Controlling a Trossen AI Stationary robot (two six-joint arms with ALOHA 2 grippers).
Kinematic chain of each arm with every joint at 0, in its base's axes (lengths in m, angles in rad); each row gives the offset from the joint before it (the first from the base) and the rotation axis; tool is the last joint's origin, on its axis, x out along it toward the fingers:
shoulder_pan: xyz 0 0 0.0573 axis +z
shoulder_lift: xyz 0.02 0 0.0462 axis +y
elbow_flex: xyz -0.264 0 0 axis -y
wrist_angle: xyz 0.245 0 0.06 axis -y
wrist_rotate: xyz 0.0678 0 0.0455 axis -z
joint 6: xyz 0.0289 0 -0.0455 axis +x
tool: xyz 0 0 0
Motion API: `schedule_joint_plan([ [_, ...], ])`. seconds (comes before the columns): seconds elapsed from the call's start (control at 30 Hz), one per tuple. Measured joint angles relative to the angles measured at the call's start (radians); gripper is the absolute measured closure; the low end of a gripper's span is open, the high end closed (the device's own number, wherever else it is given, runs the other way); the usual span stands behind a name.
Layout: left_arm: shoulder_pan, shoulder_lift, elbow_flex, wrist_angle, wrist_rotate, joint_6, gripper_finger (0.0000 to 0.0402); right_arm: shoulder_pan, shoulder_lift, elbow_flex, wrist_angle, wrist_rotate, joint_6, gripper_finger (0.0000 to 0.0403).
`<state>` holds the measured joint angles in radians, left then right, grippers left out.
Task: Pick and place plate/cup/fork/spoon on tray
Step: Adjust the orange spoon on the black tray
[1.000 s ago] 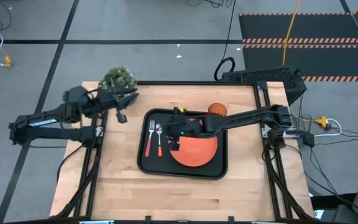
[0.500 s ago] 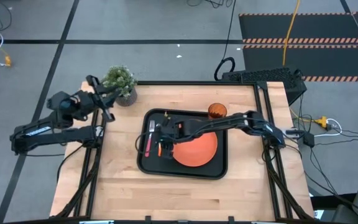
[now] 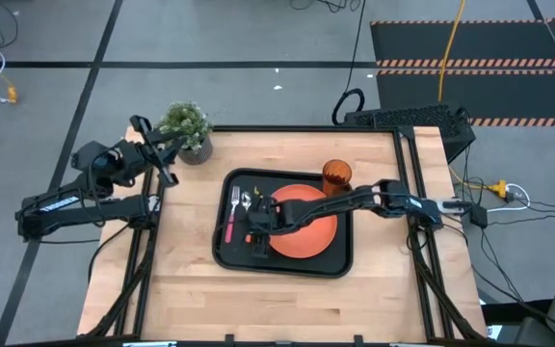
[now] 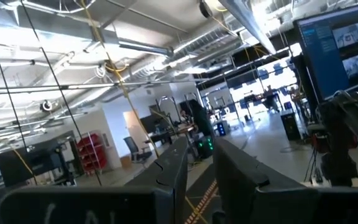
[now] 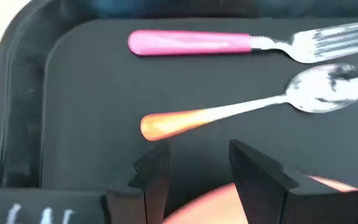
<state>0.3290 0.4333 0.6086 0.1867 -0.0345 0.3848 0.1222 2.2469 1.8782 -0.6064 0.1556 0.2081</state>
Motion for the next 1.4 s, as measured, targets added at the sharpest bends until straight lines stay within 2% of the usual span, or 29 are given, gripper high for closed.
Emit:
schedule_joint_plan([
  [0.27, 0.000, 0.001, 0.000, -0.012, 0.000, 0.005, 0.0321, 0.018, -0.001, -0.097, 0.201, -0.002, -0.007, 0.0245],
  [0.63, 0.000, 0.001, 0.000, -0.035, 0.000, 0.003, 0.0321, 0.022, 0.000, -0.128, 0.231, -0.004, -0.065, 0.0245],
  [0.8, 0.000, 0.001, 0.000, -0.056, -0.001, -0.005, 0.0321, 0.022, 0.000, -0.181, 0.298, -0.073, -0.066, 0.0245],
  [1.1, 0.000, 0.001, 0.000, -0.092, -0.001, -0.032, 0.0321, 0.022, 0.000, -0.184, 0.307, -0.083, -0.089, 0.0245],
  [1.27, 0.000, 0.001, 0.000, -0.111, -0.001, -0.034, 0.0321, 0.020, 0.000, -0.184, 0.327, -0.184, -0.063, 0.0245],
  [1.4, 0.000, 0.001, 0.000, -0.120, -0.001, -0.048, 0.0321, 0.018, 0.000, -0.184, 0.333, -0.190, -0.056, 0.0245],
])
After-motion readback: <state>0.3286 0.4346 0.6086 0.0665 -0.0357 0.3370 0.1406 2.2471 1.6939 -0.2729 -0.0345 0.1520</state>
